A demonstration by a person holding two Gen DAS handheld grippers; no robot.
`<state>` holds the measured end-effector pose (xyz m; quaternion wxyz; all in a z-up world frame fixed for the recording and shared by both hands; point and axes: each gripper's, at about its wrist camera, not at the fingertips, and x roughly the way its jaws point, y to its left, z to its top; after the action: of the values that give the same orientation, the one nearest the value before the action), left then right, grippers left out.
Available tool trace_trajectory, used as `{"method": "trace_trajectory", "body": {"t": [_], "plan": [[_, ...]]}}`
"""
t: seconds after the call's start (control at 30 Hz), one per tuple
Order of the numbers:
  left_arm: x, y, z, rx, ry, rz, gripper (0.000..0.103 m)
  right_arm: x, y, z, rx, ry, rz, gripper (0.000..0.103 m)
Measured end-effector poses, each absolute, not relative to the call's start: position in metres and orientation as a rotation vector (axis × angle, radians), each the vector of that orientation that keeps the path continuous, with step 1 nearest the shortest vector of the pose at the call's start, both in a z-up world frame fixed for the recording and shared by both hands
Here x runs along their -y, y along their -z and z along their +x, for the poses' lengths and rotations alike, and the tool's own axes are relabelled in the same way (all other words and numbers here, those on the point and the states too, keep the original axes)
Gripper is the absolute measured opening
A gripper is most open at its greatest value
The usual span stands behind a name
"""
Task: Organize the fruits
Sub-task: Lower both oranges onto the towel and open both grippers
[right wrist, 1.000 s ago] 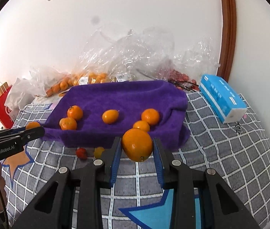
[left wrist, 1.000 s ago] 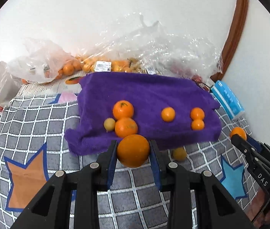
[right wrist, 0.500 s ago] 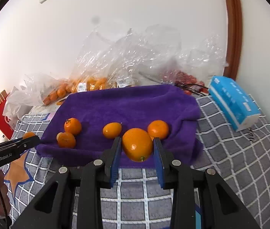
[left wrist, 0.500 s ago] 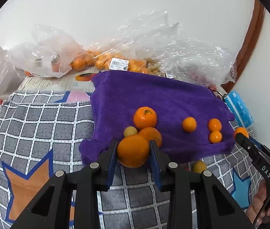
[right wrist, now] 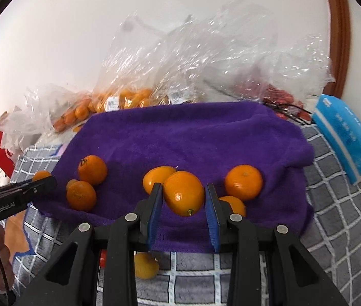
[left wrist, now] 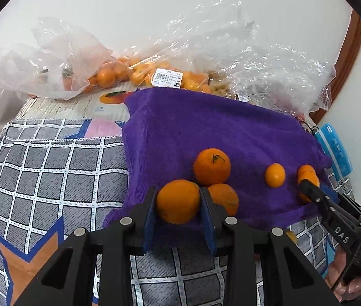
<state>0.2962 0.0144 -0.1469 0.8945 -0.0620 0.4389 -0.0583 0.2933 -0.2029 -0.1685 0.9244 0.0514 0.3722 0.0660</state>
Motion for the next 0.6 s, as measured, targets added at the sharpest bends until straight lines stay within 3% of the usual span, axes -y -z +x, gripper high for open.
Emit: {"method": "trace_trajectory", "body": {"t": [0.6], "plan": [[-0.011,0.156,0.298,-0.896,0.138,-0.092,0.032,0.196,0.180,0.290,-0.823,-0.209,0.120,0.034]]}}
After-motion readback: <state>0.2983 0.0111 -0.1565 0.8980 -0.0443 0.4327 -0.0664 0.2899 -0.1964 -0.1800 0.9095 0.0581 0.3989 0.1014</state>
